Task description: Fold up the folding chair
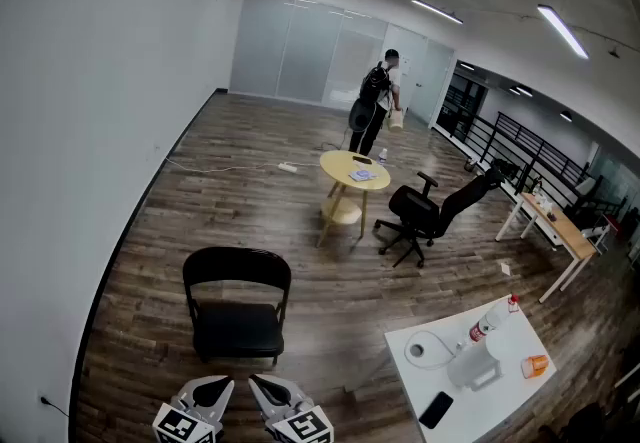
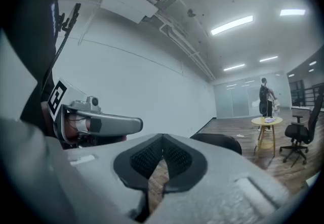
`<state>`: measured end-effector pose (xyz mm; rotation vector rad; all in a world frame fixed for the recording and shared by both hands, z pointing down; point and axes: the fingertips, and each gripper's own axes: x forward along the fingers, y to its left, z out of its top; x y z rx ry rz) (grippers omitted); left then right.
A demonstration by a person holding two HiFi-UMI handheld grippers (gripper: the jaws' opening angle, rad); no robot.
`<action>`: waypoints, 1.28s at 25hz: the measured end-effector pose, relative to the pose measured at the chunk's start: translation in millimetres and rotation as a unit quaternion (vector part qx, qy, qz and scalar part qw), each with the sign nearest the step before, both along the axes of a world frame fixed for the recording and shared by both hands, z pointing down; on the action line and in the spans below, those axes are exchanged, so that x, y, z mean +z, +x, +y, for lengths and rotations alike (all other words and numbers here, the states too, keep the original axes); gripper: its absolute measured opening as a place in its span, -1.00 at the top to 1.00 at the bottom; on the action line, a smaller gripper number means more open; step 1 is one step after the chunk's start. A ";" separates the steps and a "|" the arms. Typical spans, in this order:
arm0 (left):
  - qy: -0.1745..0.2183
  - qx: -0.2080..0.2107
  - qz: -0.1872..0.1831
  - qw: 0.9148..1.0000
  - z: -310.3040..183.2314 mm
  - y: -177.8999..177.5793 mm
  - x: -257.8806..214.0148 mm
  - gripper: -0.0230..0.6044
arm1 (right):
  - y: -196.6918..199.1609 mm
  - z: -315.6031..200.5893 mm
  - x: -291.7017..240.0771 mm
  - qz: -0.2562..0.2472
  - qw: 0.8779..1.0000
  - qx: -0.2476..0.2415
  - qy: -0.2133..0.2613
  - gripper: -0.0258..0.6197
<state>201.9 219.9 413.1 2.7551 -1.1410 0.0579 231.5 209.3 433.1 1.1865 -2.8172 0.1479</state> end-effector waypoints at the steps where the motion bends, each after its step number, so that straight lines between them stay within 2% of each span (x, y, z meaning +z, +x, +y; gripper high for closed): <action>1: 0.001 0.000 0.000 1.000 -0.4 0.0 0.5 0.93 | -0.1 -0.3 0.7 0.001 1.000 -0.001 0.001 0.93; 11: -0.001 0.003 0.000 1.000 -3.4 -0.7 1.8 0.93 | -2.7 -3.6 2.8 -0.012 1.000 -0.003 -0.006 0.93; 32: 0.000 -0.008 -0.004 1.000 0.1 -6.8 3.9 0.93 | -7.3 1.5 11.7 0.006 1.000 -0.009 -0.018 0.93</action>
